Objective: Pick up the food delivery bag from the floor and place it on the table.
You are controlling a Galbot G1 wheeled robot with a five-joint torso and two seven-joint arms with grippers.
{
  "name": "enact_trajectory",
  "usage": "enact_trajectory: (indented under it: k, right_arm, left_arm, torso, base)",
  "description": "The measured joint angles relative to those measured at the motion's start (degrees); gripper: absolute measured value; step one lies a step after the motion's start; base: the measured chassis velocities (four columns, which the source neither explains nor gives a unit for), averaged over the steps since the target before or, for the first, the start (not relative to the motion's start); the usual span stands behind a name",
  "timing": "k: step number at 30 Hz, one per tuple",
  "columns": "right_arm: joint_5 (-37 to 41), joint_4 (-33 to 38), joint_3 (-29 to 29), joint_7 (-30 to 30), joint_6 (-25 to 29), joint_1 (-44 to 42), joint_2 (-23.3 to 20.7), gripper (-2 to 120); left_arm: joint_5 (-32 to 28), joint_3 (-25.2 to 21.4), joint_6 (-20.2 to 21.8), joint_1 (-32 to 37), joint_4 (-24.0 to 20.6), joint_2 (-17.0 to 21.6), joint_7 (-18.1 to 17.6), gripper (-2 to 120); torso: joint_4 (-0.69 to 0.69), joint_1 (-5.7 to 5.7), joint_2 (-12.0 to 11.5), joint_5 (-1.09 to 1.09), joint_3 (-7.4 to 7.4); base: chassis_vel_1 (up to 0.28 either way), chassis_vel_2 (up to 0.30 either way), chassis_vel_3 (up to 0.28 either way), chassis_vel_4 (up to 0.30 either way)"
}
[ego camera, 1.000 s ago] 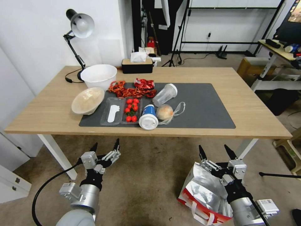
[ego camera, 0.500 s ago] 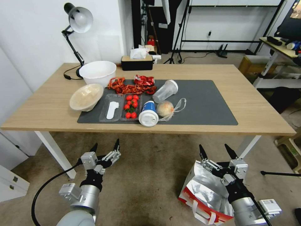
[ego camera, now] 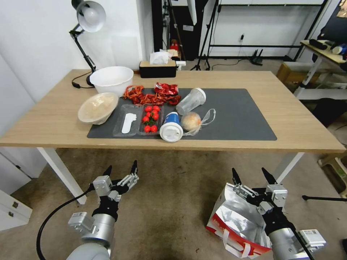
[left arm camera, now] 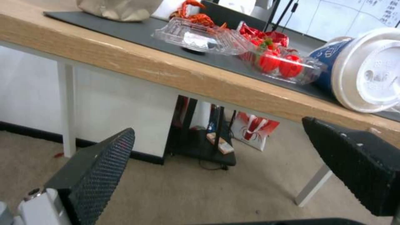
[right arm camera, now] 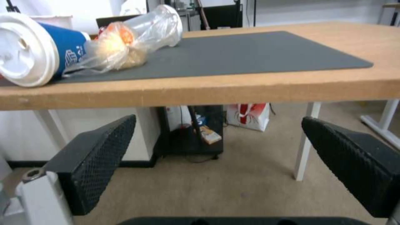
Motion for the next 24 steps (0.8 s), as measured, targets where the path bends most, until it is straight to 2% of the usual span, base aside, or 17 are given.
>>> enact_trajectory:
  k: [24]
  right_arm:
    - [0.28,0.29,-0.24,-0.5,-0.64,-0.63,0.0,100]
  left_arm:
    - [1.2,0.19,0.04,0.99,-1.05,-0.33,-1.16,100]
  torso:
    - [0.0,-2.61,-6.32,0.0,-3.7]
  base:
    - [0.0,0.0,0.0,0.0]
